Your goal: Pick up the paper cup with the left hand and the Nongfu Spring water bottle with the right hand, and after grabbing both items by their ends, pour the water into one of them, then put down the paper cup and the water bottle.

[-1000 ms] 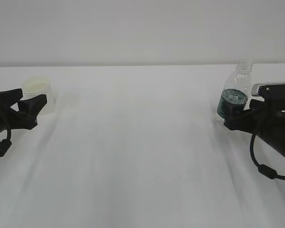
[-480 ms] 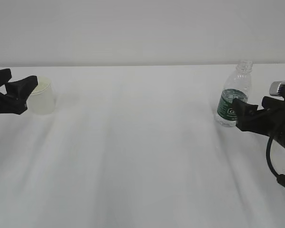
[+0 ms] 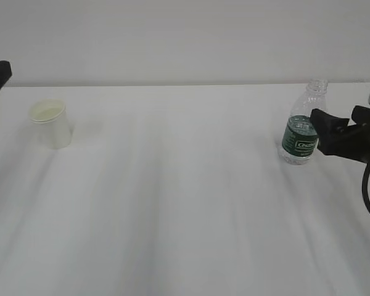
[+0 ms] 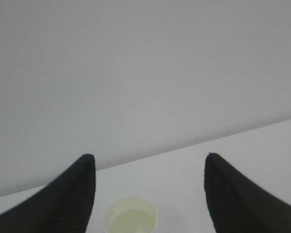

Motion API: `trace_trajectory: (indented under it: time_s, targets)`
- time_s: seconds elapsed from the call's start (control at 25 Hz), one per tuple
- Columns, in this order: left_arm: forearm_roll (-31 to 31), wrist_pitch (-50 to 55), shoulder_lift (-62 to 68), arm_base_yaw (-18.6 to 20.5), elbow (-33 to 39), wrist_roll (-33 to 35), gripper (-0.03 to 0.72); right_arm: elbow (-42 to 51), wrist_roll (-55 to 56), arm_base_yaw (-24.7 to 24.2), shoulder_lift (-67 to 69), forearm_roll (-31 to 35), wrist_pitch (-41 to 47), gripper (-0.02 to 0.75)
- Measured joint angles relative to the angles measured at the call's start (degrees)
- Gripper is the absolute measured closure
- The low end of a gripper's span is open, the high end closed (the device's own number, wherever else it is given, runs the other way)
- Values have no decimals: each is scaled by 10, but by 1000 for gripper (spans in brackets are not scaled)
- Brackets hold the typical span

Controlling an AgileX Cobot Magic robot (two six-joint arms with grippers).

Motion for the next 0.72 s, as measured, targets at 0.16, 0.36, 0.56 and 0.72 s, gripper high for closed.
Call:
trace_trajectory:
  time_s: [0.16,0.36,0.56,0.72]
  targets:
    - [-26,48,-65,0,1,-1,185,0,1,0,-38,-3,31,131]
    - [-53,110,-145,0,3,-7,185,1,1,0,-88,-3,73,134]
    - [-65,171,-226,0,4,-14,185,1,1,0,-155,-4,119,141]
    - [-71,223,-289,0,5,-16,185,2,2,0,-208,-6,161,141]
